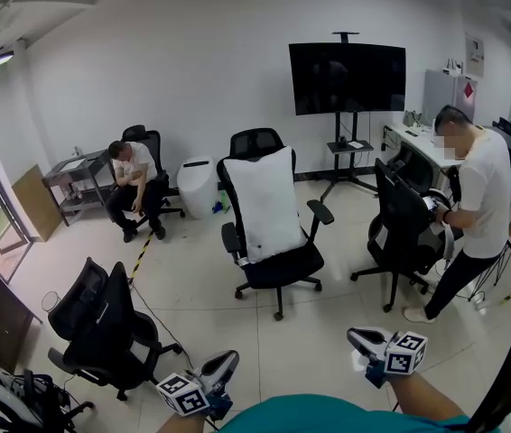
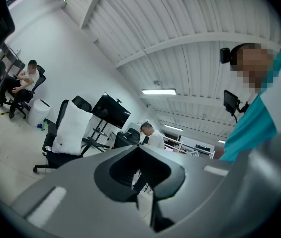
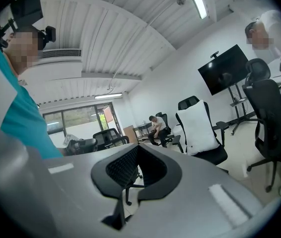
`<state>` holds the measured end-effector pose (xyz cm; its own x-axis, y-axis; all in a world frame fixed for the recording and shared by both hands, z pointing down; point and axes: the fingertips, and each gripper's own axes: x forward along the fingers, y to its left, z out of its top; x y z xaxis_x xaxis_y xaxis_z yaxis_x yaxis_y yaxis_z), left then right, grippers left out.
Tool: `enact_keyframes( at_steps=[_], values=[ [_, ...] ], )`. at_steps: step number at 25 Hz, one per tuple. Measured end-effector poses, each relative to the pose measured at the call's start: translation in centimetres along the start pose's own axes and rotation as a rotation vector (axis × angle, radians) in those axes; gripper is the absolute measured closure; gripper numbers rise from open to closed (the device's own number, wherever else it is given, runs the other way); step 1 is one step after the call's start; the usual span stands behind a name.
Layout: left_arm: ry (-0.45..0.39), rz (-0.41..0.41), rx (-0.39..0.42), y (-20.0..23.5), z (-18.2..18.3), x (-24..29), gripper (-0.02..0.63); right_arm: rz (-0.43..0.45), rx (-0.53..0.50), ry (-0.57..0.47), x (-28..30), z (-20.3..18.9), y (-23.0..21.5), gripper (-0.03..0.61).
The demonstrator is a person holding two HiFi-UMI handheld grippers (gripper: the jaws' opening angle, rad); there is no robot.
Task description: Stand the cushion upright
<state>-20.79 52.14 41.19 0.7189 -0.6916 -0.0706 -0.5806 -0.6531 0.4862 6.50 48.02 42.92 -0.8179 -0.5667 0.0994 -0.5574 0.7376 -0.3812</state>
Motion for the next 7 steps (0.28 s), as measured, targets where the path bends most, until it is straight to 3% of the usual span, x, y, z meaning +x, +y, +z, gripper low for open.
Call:
enact_keyframes(
  at_steps=[7],
  values=[
    [-0.002, -0.027, -0.005, 0.07, -0.03, 0.27, 0.601, -0.007, -0.003, -0.004, -0.2, 0.11, 0.04, 0.578]
  ],
)
